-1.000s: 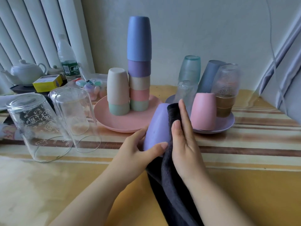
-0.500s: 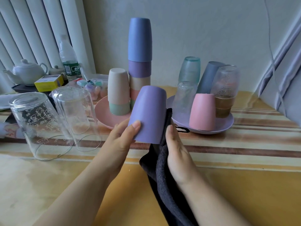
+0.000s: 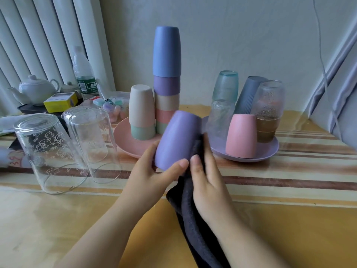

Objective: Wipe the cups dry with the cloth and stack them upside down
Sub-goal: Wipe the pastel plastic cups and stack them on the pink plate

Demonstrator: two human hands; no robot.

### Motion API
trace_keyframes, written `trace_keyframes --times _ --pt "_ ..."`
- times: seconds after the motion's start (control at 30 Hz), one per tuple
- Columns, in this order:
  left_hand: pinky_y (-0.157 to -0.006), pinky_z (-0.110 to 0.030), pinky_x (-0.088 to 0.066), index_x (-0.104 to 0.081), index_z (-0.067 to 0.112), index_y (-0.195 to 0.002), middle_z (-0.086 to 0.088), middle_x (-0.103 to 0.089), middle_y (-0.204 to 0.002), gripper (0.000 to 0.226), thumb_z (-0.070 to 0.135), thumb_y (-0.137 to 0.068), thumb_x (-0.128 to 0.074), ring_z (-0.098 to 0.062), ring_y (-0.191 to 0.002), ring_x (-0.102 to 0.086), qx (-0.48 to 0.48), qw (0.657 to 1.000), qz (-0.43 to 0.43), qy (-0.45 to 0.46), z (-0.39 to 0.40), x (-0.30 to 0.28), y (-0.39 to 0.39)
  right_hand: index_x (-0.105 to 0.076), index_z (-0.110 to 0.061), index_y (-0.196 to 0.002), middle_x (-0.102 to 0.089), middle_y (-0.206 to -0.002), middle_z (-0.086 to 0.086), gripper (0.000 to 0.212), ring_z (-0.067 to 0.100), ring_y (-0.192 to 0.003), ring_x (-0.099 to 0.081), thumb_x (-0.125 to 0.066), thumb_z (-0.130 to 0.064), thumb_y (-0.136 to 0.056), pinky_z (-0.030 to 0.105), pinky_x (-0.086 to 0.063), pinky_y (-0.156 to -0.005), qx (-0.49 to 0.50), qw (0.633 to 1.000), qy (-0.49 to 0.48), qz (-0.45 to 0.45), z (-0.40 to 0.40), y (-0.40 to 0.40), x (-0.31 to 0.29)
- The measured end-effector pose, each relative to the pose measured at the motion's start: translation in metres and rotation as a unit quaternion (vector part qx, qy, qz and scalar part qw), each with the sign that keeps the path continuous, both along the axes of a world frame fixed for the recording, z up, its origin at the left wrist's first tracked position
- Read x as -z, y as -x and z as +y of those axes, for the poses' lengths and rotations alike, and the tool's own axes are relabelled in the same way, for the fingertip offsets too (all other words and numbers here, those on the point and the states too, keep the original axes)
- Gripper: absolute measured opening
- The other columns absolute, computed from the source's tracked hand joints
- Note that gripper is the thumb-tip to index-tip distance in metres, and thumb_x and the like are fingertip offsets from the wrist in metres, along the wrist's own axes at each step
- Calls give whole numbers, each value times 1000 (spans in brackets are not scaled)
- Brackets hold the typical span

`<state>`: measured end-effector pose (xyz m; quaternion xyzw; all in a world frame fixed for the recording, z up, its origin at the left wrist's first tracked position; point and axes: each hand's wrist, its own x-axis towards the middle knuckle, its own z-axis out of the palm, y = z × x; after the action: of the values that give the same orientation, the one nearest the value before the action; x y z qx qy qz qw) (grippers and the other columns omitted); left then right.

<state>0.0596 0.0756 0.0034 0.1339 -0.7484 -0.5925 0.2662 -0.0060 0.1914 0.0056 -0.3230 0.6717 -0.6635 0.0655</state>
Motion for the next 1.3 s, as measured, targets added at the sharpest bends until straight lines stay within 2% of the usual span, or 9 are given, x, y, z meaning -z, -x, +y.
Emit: trace_keyframes --times 0.13,0.27,0.4,0.57,0.67,0.83,0.97,1.13,1.3 --pt "-83 -18 -51 -63 39 -108 20 -71 -108 49 56 -63 -66 0 -104 -65 108 994 -30 -12 10 -3 -4 -32 -43 -120 -34 -113 -43 26 -42 -92 -31 -30 -31 -98 -13 -21 -80 72 994 33 -70 13 12 -14" --pt "-90 -27 -52 -74 47 -95 13 -73 -108 37 53 -61 -63 -6 -104 -67 177 977 -21 -117 16 -6 -7 -53 -20 -126 -50 -132 -13 47 2 -124 -46 -35 -46 -90 23 -32 -109 59 980 70 -179 21 19 -21" --pt "-102 -38 -43 -77 31 -99 -2 -71 -119 45 53 -62 -65 -15 -114 -64 183 954 16 -237 7 -2 -3 -59 -27 -98 -60 -114 -15 28 1 -113 -52 -33 -40 -95 16 -44 -93 -13 974 38 -225 13 3 -21" --pt "-95 -32 -47 -63 18 -111 -1 -70 -113 69 63 -59 -69 -13 -107 -64 90 983 24 -158 -5 2 1 -52 -22 -126 -60 -120 -12 47 -2 -106 -56 -36 -52 -93 11 -46 -84 -44 974 38 -220 14 2 -17" --pt "-76 -16 -50 -62 18 -106 7 -71 -94 44 48 -75 -65 -6 -88 -63 9 993 89 -72 -2 1 2 -32 -35 -132 -43 -120 -31 35 -24 -104 -42 -27 -36 -97 -2 -31 -91 26 989 40 -137 16 6 -18" --pt "-82 -12 -47 -61 29 -120 22 -69 -108 49 55 -79 -56 4 -104 -62 -13 998 52 28 8 0 0 -18 -45 -127 -19 -126 -44 39 -43 -103 -19 -25 -41 -89 -13 -16 -84 9 995 35 -90 5 0 -12" --pt "-80 -16 -49 -56 33 -124 24 -68 -110 72 64 -60 -66 5 -104 -63 -5 999 13 32 8 3 1 -17 -50 -125 -18 -131 -42 46 -38 -114 -17 -28 -46 -81 -11 -15 -90 -6 997 26 -69 -1 -6 -7" --pt "-82 -19 -50 -59 32 -119 19 -70 -111 58 59 -68 -65 0 -105 -64 102 994 -21 29 8 -1 -2 -29 -47 -115 -32 -109 -48 24 -45 -90 -27 -26 -33 -96 -14 -20 -78 46 995 36 -87 12 2 -19" --pt "-81 -21 -52 -72 35 -104 10 -73 -109 46 58 -65 -68 -6 -102 -67 185 980 -17 -75 12 -6 -7 -56 -25 -120 -54 -131 -13 47 0 -124 -45 -40 -54 -87 26 -32 -111 21 981 78 -175 19 14 -20"
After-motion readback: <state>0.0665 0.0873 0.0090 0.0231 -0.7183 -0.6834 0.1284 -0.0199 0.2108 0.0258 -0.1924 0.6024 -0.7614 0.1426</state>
